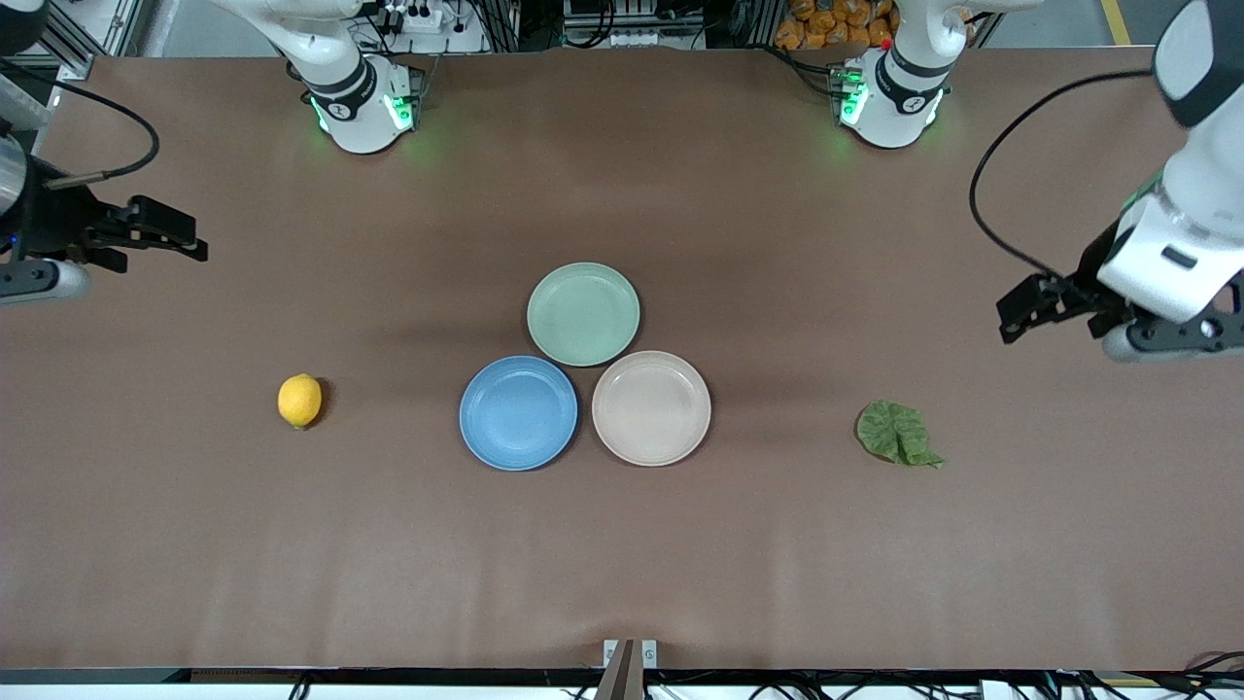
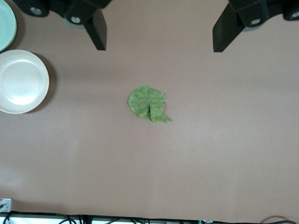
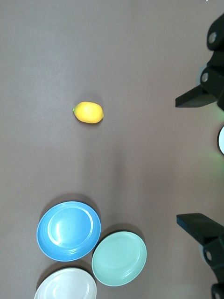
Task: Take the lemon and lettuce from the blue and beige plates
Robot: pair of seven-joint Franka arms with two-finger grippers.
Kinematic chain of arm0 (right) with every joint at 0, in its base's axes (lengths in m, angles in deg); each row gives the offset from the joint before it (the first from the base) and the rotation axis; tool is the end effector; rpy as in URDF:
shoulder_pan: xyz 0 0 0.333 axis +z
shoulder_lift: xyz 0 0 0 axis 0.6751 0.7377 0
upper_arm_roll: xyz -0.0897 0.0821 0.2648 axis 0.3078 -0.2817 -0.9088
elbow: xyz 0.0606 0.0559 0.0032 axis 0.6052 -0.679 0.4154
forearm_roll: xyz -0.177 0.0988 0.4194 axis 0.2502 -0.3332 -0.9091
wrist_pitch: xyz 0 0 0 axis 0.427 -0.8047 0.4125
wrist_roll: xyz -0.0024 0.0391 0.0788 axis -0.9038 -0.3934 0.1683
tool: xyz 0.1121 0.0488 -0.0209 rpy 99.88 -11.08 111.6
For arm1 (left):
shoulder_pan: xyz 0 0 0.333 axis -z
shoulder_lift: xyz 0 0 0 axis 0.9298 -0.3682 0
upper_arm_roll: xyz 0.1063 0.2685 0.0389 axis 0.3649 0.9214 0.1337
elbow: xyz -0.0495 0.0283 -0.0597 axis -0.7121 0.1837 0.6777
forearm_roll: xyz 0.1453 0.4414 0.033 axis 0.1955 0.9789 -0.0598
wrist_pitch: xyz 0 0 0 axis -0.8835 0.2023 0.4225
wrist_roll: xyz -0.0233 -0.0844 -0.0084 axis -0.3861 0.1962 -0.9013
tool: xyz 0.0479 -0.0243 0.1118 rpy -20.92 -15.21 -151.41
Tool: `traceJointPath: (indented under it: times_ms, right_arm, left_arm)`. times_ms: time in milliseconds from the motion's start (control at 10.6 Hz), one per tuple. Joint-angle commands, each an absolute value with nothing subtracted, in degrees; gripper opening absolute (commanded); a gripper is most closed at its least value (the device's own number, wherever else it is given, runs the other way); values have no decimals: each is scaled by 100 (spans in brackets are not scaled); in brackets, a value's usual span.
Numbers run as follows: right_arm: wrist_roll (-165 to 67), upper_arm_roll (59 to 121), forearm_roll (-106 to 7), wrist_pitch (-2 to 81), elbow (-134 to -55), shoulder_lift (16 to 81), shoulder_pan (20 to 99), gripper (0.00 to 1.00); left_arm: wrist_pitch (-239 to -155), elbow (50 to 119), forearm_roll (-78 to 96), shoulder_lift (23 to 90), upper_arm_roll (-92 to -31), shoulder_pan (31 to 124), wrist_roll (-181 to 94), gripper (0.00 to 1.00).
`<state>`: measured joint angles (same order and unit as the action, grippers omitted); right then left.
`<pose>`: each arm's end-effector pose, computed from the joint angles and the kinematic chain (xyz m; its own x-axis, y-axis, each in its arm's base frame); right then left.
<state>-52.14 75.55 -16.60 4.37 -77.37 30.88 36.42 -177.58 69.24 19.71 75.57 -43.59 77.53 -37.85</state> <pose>0.6372 0.0395 0.5783 0.9858 0.1002 -0.1344 0.0881 -0.9918 -0.0929 0.6685 -0.1087 0.5725 0.9926 0.0415 0.1139 0.0429 -0.9990 -0.0102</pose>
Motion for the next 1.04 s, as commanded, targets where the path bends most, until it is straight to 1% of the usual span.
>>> traceJointPath:
  times_ms: [0, 284, 474, 947]
  right_arm:
    - [-5297, 7556, -1551, 470, -7977, 2958, 3675, 100]
    - [-5297, 7583, -1551, 425, -8090, 2853, 3649, 100]
    - [-5253, 7574, -1551, 889, -8668, 2477, 3649, 100]
    - [-5244, 7609, -1551, 892, -8768, 2405, 3666, 100]
  left_arm:
    - [-17625, 7108, 1869, 7845, -4393, 7710, -4014, 100]
    - [-17625, 7117, 1842, 7898, -4402, 7631, -4024, 100]
    - [-17607, 7126, 1850, 7924, -4796, 7350, -3928, 100]
    - [-17607, 7091, 1912, 7898, -4736, 7314, -3954, 100]
